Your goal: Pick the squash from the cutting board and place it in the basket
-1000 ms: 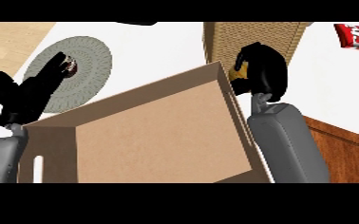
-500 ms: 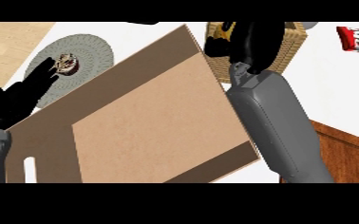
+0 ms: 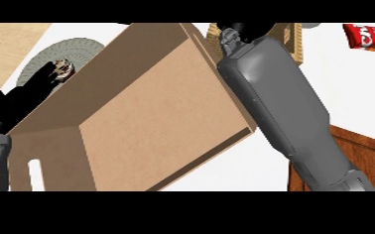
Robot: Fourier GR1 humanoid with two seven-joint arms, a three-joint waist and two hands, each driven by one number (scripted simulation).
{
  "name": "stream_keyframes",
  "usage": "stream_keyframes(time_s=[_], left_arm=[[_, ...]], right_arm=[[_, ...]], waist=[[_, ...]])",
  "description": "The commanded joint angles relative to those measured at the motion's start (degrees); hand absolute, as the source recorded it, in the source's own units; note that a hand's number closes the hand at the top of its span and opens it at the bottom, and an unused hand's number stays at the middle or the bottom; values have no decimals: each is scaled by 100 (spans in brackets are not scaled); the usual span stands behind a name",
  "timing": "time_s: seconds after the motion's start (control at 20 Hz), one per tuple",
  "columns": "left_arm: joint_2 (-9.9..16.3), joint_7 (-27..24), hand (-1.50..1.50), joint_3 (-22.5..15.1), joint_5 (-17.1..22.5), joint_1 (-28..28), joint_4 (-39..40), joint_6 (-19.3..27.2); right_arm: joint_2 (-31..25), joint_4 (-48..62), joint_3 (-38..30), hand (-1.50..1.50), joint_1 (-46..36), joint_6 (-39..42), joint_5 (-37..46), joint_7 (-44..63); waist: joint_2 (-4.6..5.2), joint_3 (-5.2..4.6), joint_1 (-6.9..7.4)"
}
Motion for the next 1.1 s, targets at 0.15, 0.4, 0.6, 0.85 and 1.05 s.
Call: stream_keyframes(time_s=[0.15,0.4,0.6,0.85,1.05], left_arm=[[-467,-91,0,-294,-37,-427,-10,121],[-594,-198,0,-273,-105,-367,120,256],[-611,-205,0,-243,-199,-557,248,411],[-780,-296,0,-245,-258,-520,326,551],[-916,-275,0,-364,-379,-494,264,642]], right_arm=[[333,936,-247,150,-1129,-203,610,1478],[334,1631,-482,150,-1455,-30,1044,1882],[334,2054,-714,150,-1711,-57,1351,2029],[334,2443,-1050,150,-1770,-166,1522,2033],[335,2745,-1091,150,-1669,-236,1578,2033]], waist=[[11,-4,-148],[-28,11,-287],[-12,20,-415],[-52,33,-485],[-75,43,-510]])
